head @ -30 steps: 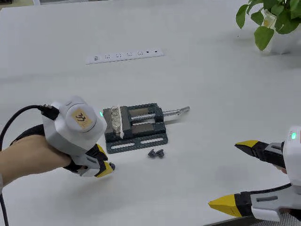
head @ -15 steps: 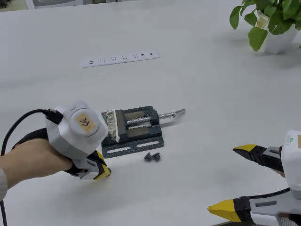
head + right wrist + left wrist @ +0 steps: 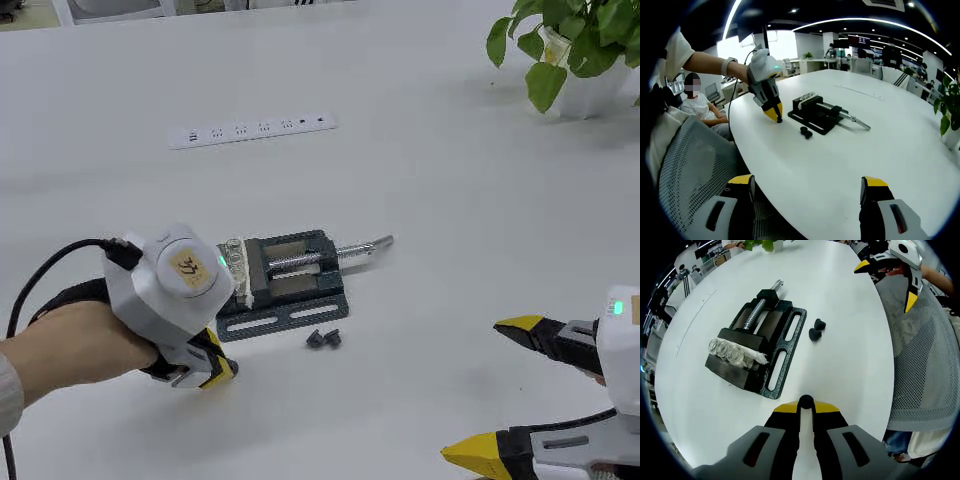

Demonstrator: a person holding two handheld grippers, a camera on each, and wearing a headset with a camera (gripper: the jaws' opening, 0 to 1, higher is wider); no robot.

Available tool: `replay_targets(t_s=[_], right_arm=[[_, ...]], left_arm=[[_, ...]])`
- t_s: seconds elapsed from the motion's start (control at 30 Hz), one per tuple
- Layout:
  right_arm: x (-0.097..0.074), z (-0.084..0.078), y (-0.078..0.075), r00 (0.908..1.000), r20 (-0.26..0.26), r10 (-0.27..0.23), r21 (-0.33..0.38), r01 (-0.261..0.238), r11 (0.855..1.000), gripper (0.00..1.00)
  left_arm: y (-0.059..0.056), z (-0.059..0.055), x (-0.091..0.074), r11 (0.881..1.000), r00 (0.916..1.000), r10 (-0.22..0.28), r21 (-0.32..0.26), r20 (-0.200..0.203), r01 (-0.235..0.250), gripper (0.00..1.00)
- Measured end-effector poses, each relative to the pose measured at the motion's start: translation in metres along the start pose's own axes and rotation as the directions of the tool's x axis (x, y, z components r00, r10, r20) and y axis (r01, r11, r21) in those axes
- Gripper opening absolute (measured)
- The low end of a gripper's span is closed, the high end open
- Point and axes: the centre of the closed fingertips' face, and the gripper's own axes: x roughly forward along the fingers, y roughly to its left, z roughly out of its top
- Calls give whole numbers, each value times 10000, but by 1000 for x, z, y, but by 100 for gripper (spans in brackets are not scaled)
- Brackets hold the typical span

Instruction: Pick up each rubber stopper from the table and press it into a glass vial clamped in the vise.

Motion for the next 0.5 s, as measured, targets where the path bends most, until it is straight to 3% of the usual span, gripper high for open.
replay_targets(t_s=[0.33,0.5], right_arm=[[-1,0,2,10000,-10,10,3,-10,10000,85],[-1,0,4,10000,6,44,11,-44,10000,85]], left_arm=[[0,5,-3,10000,9999,-31,-81,115,32,5],[-1,9,-5,9989,9984,-33,-474,556,59,5]])
